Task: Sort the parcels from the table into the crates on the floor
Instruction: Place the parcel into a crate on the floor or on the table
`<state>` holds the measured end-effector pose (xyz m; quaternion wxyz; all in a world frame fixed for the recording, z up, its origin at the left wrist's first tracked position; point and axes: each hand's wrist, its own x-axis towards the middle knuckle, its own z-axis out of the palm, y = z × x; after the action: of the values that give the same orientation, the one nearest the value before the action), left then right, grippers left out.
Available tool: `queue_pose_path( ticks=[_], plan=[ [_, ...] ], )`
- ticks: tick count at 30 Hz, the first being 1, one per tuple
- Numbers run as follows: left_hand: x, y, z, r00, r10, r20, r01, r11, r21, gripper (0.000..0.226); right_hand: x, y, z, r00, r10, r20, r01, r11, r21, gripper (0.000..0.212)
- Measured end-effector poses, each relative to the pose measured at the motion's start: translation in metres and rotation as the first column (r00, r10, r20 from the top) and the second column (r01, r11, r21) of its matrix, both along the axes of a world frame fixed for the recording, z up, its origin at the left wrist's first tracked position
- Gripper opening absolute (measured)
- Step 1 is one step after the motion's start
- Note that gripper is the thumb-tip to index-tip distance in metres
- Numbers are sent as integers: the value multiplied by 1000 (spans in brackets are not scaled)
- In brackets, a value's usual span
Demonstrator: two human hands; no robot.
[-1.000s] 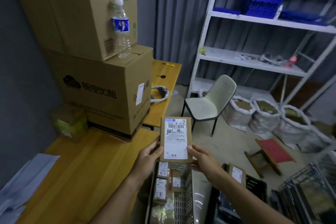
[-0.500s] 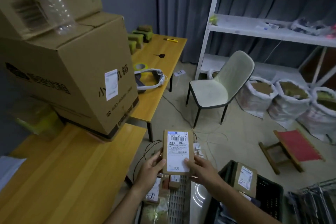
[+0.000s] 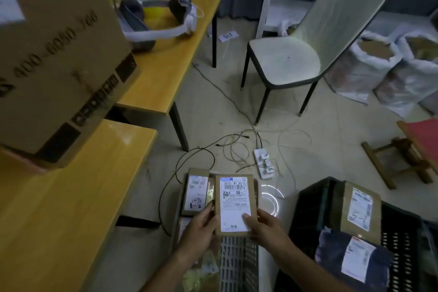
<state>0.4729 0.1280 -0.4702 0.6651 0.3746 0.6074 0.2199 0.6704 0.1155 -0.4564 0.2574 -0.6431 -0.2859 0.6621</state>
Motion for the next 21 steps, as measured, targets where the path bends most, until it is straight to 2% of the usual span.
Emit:
queue_pose_path(
  ticks=[4, 6, 8, 10, 13, 16, 21],
  plan=[
    [0, 19, -77, 970, -191, -150, 196, 980, 17, 34, -1, 8, -93, 997, -79, 7, 79, 997, -19, 21],
    [0, 31, -105, 918, -246, -312, 278, 959, 61, 40, -1, 13, -135, 995, -98, 4, 98, 995, -28, 21],
    [-3, 46, -129, 851, -215, -479, 318, 937, 144, 39, -1, 19, -176, 994, -112, 10, 112, 993, -29, 24],
    [-7, 61, -152, 738, -214, -640, 416, 891, 181, 47, -1, 25, -214, 994, -104, 29, 105, 994, -31, 28],
    [-9, 80, -178, 483, -301, -822, 556, 831, 22, 65, -6, 36, -260, 992, -112, 54, 115, 992, -49, 26],
    [-6, 91, -187, 340, -294, -893, 629, 777, -17, 66, -13, 48, -294, 987, -142, 73, 147, 987, -70, 26],
    [-5, 93, -195, 224, -299, -928, 668, 740, -77, 58, -25, 65, -332, 986, -133, 105, 141, 987, -74, 29]
  ],
)
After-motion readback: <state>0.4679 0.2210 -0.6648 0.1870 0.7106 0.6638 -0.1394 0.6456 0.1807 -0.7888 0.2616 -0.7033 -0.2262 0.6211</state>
